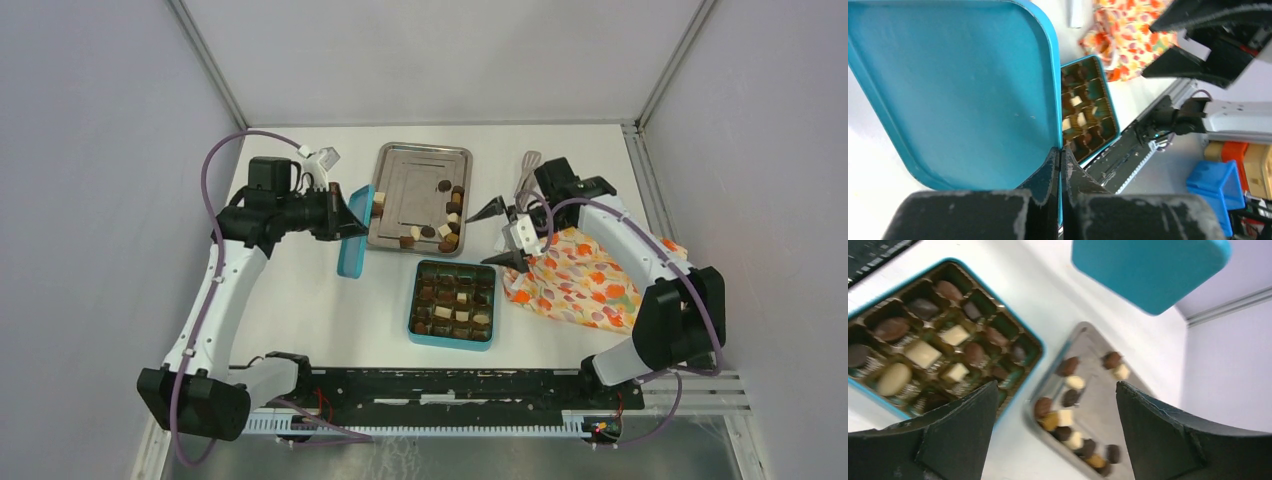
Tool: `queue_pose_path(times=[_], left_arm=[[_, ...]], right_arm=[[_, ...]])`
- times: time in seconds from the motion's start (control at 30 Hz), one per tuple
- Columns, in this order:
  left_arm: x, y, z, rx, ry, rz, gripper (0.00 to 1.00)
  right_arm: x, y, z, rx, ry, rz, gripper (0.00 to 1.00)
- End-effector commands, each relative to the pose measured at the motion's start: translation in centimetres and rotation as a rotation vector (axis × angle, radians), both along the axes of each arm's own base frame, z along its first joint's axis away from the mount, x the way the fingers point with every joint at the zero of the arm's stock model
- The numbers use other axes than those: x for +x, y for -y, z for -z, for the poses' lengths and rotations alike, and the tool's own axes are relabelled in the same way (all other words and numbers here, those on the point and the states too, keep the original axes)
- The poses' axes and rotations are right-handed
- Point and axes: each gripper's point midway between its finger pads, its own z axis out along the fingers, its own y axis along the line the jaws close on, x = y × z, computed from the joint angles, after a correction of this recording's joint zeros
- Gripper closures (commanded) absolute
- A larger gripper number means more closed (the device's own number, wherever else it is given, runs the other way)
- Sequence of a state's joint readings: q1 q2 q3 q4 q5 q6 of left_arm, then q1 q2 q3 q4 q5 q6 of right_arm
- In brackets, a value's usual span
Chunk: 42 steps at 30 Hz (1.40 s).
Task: Pack the chocolate
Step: Pick up the box lid from the center of the board.
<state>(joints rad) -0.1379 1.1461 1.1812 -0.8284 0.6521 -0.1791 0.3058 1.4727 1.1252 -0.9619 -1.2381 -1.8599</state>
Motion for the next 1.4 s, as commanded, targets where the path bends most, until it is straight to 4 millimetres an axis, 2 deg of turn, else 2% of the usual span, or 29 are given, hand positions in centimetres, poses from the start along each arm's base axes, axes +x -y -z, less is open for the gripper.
queue_pose_path(times=[0.0, 0.2, 0.4, 0.53, 0.7, 0.9, 1.1, 1.37], left_arm=[[-1.4, 2.8, -6.9, -0.194, 0.144, 0.14, 0.98], [-2.4, 5.0, -9.7, -0.276, 0.202, 0.267, 0.98], [-2.8, 8.4, -10.2, -0.289, 0.225, 0.415, 0.98], [-2.7, 9.8, -10.1, -0.287, 0.25, 0.501, 0.98], [-2.9, 10.2, -10.2, -0.289, 0.28, 0.588, 0.98], [-4.2, 10.8, -9.1, -0.27, 0.295, 0.696, 0.98], [-5.1, 12.1, -7.2, -0.204, 0.279, 0.777, 0.98], [-4.4, 13.1, -6.0, -0.15, 0.268, 0.813, 0.98]], right_arm=[[1.2, -1.4, -4.8, 0.09, 0.106, -0.068, 0.07], [4.6, -2.7, -8.6, 0.087, 0.189, -0.026, 0.08], [7.9, -3.9, -11.5, 0.103, 0.226, 0.11, 0.05], [8.4, -4.6, -11.9, 0.111, 0.199, 0.117, 0.07], [9.4, -4.5, -11.9, 0.087, 0.193, 0.164, 0.07], [8.4, -4.9, -11.3, 0.066, 0.174, 0.117, 0.09], [7.8, -5.2, -10.7, 0.003, 0.189, 0.068, 0.12], [3.9, -5.2, -7.4, -0.165, 0.196, -0.106, 0.3]])
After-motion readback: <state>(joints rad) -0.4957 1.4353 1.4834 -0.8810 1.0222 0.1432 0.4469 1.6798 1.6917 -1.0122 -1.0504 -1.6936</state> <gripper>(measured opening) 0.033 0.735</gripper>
